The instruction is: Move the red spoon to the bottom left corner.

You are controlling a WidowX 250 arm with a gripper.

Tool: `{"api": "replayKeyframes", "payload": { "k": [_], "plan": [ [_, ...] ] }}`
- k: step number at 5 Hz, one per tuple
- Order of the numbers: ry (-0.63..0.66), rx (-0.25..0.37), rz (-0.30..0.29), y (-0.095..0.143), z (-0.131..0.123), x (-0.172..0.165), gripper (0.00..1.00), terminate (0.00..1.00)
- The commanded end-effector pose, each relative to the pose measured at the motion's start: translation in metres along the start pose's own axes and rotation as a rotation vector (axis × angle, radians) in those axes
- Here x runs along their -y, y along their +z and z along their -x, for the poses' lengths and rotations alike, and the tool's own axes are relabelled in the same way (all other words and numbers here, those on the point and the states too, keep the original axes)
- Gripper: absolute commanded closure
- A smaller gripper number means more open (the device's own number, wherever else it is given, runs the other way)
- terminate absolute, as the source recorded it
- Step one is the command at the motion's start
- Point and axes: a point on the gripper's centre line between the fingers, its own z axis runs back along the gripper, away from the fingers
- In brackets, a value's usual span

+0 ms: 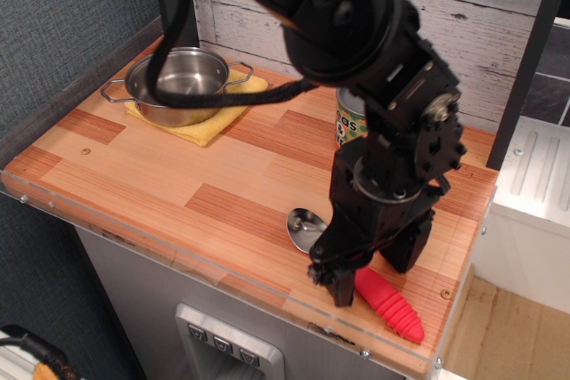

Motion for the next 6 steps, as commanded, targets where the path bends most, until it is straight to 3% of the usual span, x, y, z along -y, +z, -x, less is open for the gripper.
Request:
{"api": "replayKeyframes", "payload": {
  "k": [1, 2, 5, 6],
  "plan": [
    [-0.005, -0.037, 0.015, -0.003, -0.005, 0.008, 0.00, 0.00],
    [-0.026, -0.033, 0.017, -0.002, -0.006, 0.008, 1.00, 0.00],
    [-0.133, -0.014, 0.001, 0.019, -0.021, 0.014, 1.00, 0.00],
    [-0.093, 0.001, 0.007, 0.032, -0.038, 0.003, 1.00, 0.00]
  ]
}}
